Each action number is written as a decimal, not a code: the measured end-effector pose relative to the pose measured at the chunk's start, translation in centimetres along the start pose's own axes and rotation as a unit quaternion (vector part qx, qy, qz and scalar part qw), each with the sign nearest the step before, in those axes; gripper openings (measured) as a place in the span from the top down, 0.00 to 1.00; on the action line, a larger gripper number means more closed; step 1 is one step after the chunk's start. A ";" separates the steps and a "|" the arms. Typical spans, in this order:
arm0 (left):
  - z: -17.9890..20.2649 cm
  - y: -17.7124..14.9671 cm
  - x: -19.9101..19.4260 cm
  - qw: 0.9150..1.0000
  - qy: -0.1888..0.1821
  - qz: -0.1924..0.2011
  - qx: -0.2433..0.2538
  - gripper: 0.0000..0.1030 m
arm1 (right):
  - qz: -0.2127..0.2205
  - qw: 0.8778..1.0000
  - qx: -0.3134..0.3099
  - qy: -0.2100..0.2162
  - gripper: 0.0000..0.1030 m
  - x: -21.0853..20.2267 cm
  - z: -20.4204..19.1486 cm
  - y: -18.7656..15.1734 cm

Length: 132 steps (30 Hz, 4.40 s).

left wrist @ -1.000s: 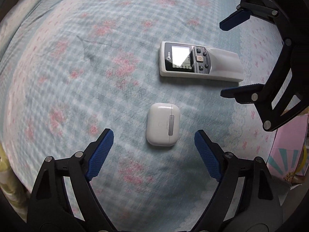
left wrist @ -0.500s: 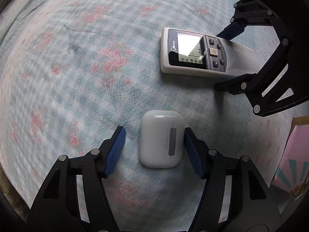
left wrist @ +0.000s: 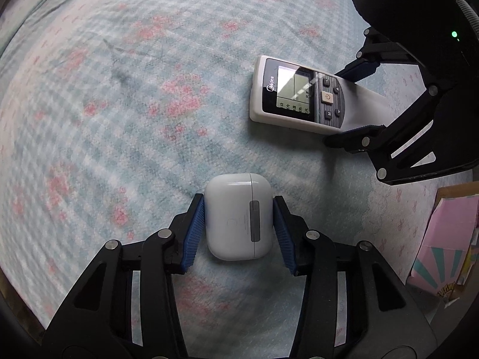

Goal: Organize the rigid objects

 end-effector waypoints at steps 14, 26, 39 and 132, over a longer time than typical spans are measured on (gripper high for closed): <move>-1.3 -0.5 -6.3 0.999 -0.019 0.028 0.021 0.60 | 0.007 0.999 0.046 -0.022 0.47 -5.4 -1.6 0.3; 1.8 -1.6 -13.5 0.996 -0.028 0.058 0.066 0.60 | 0.043 0.985 0.160 -0.040 0.47 -15.9 -4.1 -4.0; 8.1 -4.1 -22.4 0.978 -0.044 0.103 0.177 0.60 | 0.106 0.936 0.329 -0.065 0.47 -24.4 -10.5 -15.5; 29.1 -11.7 -25.3 0.906 -0.101 0.091 0.401 0.00 | 0.207 0.772 0.589 -0.117 0.00 -27.2 -21.3 -40.3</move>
Point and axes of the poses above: each gripper's, at about its wrist camera, not at the fingertips, and x roughly the way its jaws point, z to its right, y to its top, the point moved 1 cm from there along x, roughly the way its jaws point, and after that the axes turned 4 degrees about -x, right-handed, at the moved point
